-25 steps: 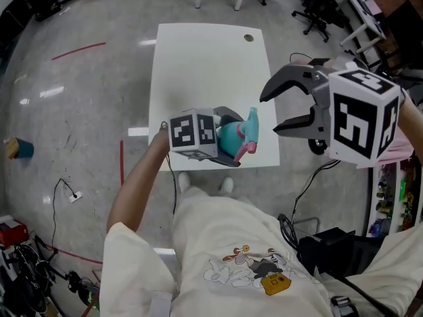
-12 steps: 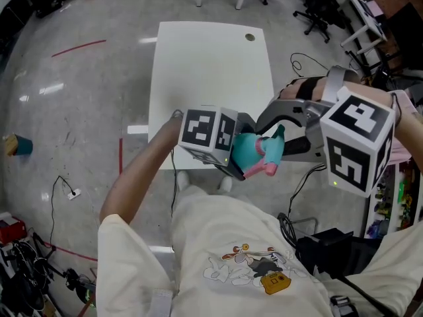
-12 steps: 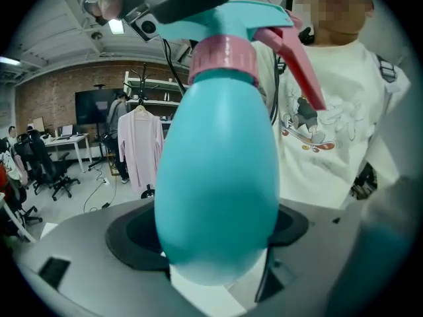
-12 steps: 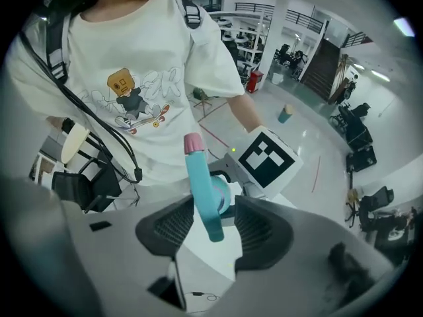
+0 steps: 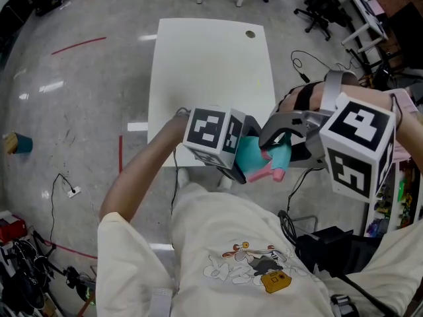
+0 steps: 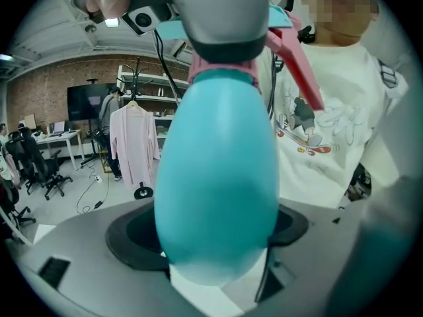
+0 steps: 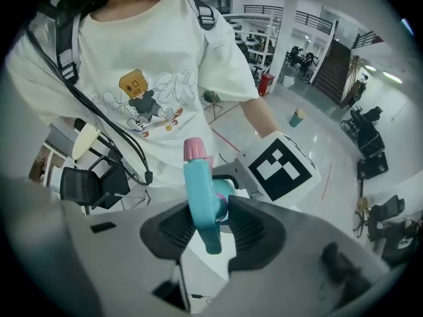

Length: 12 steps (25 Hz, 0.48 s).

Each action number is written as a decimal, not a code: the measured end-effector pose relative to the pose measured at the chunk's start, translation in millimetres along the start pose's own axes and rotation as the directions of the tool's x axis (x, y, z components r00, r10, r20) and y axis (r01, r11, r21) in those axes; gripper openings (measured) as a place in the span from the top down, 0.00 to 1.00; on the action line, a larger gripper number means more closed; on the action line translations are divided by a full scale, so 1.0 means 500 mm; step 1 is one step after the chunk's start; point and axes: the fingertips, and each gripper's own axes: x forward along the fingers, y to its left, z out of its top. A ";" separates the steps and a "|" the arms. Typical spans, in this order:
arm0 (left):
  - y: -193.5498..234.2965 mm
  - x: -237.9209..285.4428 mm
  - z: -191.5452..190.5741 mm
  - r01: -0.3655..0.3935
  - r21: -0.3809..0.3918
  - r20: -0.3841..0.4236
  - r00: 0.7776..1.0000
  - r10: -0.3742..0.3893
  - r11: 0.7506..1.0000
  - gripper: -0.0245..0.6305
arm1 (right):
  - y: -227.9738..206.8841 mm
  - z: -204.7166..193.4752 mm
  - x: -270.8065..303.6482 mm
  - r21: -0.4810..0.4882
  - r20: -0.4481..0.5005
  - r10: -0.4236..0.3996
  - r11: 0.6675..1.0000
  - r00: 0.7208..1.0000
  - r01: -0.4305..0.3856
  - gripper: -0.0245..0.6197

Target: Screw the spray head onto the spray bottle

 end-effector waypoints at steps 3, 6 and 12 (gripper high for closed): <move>0.002 0.003 -0.004 -0.008 0.000 -0.012 1.000 0.008 1.000 0.31 | 0.002 -0.002 0.005 -0.006 -0.007 0.008 1.000 1.000 -0.008 0.76; 0.020 0.005 -0.002 -0.078 -0.033 0.003 0.997 0.078 0.996 0.31 | -0.002 -0.011 0.005 0.054 -0.006 0.004 0.999 1.000 -0.003 0.76; 0.087 -0.012 -0.009 -0.316 -0.200 0.036 0.944 0.329 0.927 0.31 | -0.030 -0.053 0.003 0.213 0.019 -0.043 0.976 0.999 0.038 0.76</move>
